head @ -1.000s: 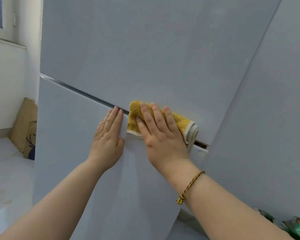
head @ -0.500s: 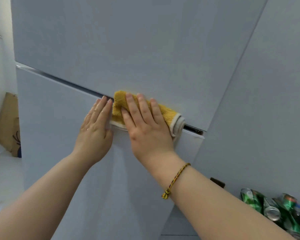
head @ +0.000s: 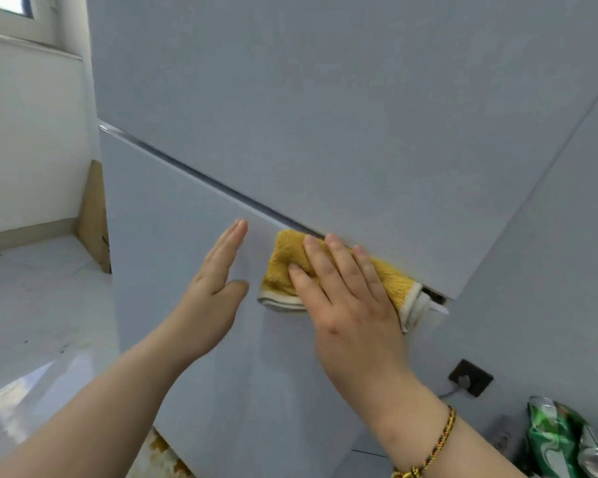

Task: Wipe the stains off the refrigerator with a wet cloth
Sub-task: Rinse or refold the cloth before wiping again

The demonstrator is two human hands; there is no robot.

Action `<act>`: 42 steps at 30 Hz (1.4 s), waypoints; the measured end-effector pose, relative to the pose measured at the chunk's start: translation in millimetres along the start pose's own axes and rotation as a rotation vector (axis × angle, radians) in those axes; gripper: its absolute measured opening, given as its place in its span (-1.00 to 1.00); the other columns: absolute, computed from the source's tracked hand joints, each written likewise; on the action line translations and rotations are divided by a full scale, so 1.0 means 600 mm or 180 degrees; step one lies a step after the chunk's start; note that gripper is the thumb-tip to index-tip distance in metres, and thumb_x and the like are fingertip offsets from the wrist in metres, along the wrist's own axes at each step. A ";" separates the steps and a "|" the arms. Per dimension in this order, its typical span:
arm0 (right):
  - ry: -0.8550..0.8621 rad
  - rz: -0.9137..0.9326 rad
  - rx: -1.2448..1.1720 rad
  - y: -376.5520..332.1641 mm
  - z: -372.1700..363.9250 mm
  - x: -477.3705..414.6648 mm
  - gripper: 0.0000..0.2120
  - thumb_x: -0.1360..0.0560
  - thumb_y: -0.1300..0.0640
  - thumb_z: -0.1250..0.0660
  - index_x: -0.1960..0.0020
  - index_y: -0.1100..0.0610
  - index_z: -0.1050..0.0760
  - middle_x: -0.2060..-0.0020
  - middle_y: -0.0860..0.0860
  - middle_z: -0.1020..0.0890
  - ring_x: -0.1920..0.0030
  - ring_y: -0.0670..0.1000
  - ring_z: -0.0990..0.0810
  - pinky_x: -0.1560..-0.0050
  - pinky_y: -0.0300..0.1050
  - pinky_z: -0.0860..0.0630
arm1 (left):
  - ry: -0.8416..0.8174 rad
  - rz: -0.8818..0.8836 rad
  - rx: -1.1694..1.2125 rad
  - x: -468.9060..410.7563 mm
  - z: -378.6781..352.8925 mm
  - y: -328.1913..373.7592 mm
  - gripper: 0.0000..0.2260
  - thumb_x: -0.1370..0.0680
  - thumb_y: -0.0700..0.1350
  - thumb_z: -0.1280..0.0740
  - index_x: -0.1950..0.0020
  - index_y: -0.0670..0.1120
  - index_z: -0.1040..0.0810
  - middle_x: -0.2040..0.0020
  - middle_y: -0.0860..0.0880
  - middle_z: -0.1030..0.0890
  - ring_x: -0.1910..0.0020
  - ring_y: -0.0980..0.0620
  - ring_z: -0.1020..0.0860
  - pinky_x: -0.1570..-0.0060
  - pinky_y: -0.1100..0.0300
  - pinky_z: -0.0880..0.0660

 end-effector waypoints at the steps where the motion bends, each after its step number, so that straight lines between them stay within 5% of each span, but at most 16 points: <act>1: -0.0109 -0.0079 -0.0366 -0.003 0.008 -0.018 -0.53 -0.38 0.29 -0.02 -0.21 0.16 -0.50 -0.23 0.17 -0.53 -0.28 0.13 -0.30 -0.36 0.02 -0.14 | 0.0053 0.0243 0.0333 0.005 0.009 0.022 -0.43 -0.53 -0.39 -0.11 -0.25 0.29 -0.17 -0.31 0.29 -0.24 -0.33 0.29 -0.18 -0.28 0.42 -0.12; 5: -0.1035 -0.0975 -0.2824 -0.016 0.069 -0.090 -0.51 -0.45 0.25 -0.02 -0.29 -0.11 -0.36 -0.30 -0.19 -0.39 -0.33 -0.15 -0.27 -0.36 -0.32 -0.14 | 0.0150 0.0797 0.1592 0.005 0.063 0.103 -0.60 -0.34 -0.17 -0.22 -0.10 0.20 -0.45 -0.14 0.26 -0.53 -0.23 0.20 -0.45 -0.19 0.19 -0.35; 7: -0.1598 -0.1948 -0.3998 -0.013 0.109 -0.141 -0.59 -0.56 0.29 -0.08 -0.08 -0.23 -0.41 -0.06 -0.40 -0.51 -0.16 -0.35 -0.43 -0.15 -0.51 -0.34 | 0.0111 0.1077 0.1923 -0.004 0.095 0.137 -0.62 -0.32 -0.09 -0.19 -0.11 0.09 -0.50 -0.12 0.16 -0.60 -0.17 0.14 -0.52 -0.12 0.16 -0.40; 9: -0.1991 -0.2729 -0.4722 -0.012 0.135 -0.184 -0.57 -0.55 0.34 -0.13 0.10 -0.21 -0.50 0.23 -0.33 -0.63 0.15 -0.36 -0.57 0.14 -0.48 -0.48 | 0.0076 0.1319 0.2102 -0.005 0.130 0.178 -0.60 -0.34 -0.03 -0.20 -0.17 0.02 -0.49 -0.12 0.11 -0.62 -0.16 0.10 -0.55 -0.08 0.12 -0.43; 12: -0.2366 -0.3414 -0.5246 -0.042 0.182 -0.256 -0.64 -0.55 0.32 -0.14 0.11 -0.09 -0.55 0.24 -0.10 -0.66 0.29 -0.21 -0.62 0.33 -0.33 -0.53 | 0.0269 0.1704 0.2109 -0.001 0.201 0.246 -0.56 -0.33 -0.05 -0.29 -0.22 0.05 -0.43 -0.11 0.11 -0.62 -0.11 0.10 -0.58 0.05 0.19 -0.52; 14: -0.2489 -0.3822 -0.5736 -0.068 0.215 -0.301 -0.71 -0.55 0.32 -0.15 0.06 0.00 -0.55 0.26 -0.01 -0.67 0.27 -0.07 -0.65 0.36 -0.23 -0.55 | 0.0317 0.1913 0.1983 0.004 0.247 0.289 -0.59 -0.36 -0.14 -0.40 -0.20 0.00 -0.47 -0.07 0.08 -0.64 -0.01 0.12 -0.62 0.19 0.28 -0.55; 17: -0.2805 -0.4022 -0.6151 -0.117 0.266 -0.366 -0.76 -0.53 0.33 -0.16 0.06 0.08 -0.55 0.30 0.03 -0.68 0.25 0.04 -0.65 0.26 -0.09 -0.56 | 0.0343 0.2128 0.1765 0.021 0.326 0.349 -0.81 -0.48 -0.21 -0.27 -0.07 -0.13 -0.56 0.09 -0.01 -0.67 0.16 0.12 -0.64 0.28 0.32 -0.53; 24: -0.2962 -0.2949 -0.6456 -0.272 0.332 -0.451 -0.83 -0.52 0.20 -0.25 -0.04 -0.03 -0.47 0.11 -0.02 -0.64 0.13 -0.05 -0.64 0.19 -0.19 -0.60 | 0.1048 0.2048 0.1122 0.096 0.496 0.403 -0.84 -0.44 -0.21 -0.35 -0.01 -0.12 -0.52 0.07 -0.09 -0.64 0.12 0.00 -0.61 0.21 0.21 -0.53; 29: -0.2801 -0.2193 -0.6151 -0.352 0.304 -0.507 -0.92 -0.50 0.21 -0.29 0.10 0.06 -0.52 0.17 0.05 -0.60 0.13 0.00 -0.58 0.15 -0.13 -0.57 | 0.1442 0.1783 0.0844 0.117 0.570 0.395 -0.52 -0.48 -0.27 -0.32 -0.24 0.19 -0.30 -0.01 -0.14 -0.58 0.07 -0.06 -0.61 0.20 0.20 -0.58; 31: -0.2631 -0.1806 -0.6019 -0.384 0.284 -0.536 -0.87 -0.49 0.25 -0.30 0.14 0.03 -0.51 0.22 -0.01 -0.57 0.15 -0.04 -0.55 0.15 -0.19 -0.51 | 0.1488 0.1664 0.0673 0.107 0.601 0.387 -0.51 -0.49 -0.30 -0.31 -0.17 0.27 -0.33 -0.02 -0.13 -0.57 0.09 -0.02 -0.61 0.21 0.24 -0.58; 34: -0.2485 -0.1284 -0.5750 -0.422 0.244 -0.581 -0.81 -0.49 0.25 -0.30 0.18 -0.03 -0.46 0.27 -0.09 -0.53 0.20 -0.14 -0.50 0.15 -0.26 -0.45 | 0.1532 0.1664 0.0159 0.076 0.648 0.367 -0.68 -0.46 -0.30 -0.34 -0.03 0.11 -0.47 -0.02 -0.19 -0.57 0.16 -0.01 -0.60 0.24 0.22 -0.59; 37: -0.2480 -0.0889 -0.5706 -0.450 0.192 -0.640 -0.81 -0.51 0.23 -0.27 0.20 -0.03 -0.42 0.34 -0.11 -0.48 0.31 -0.21 -0.45 0.22 -0.30 -0.41 | 0.1548 0.1880 -0.0520 0.041 0.707 0.345 -0.86 -0.44 -0.20 -0.40 0.11 -0.02 -0.48 0.24 -0.06 -0.54 0.29 0.07 -0.53 0.29 0.25 -0.53; 39: -0.2628 -0.0828 -0.5799 -0.471 0.156 -0.680 -0.82 -0.53 0.22 -0.25 0.19 -0.01 -0.42 0.33 -0.07 -0.48 0.29 -0.16 -0.45 0.20 -0.22 -0.42 | 0.1450 0.2133 -0.1367 0.023 0.748 0.332 -0.89 -0.42 -0.08 -0.41 0.20 0.00 -0.48 0.34 0.05 -0.40 0.35 0.13 -0.39 0.33 0.27 -0.37; 42: -0.3102 -0.0617 -0.6070 -0.538 0.120 -0.739 -0.85 -0.54 0.21 -0.23 0.17 0.00 -0.45 0.28 -0.02 -0.51 0.20 -0.03 -0.48 0.08 -0.02 -0.47 | 0.1608 0.2399 -0.2187 0.019 0.820 0.311 -0.82 -0.38 0.02 -0.44 0.30 0.08 -0.45 0.19 0.14 -0.35 0.13 0.15 -0.33 0.11 0.26 -0.30</act>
Point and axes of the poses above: each hand's wrist, its own x-axis away from the middle knuckle, its own z-axis out of the back of the hand, y = z × x, the point moved 1 cm from there along -x, towards the middle knuckle
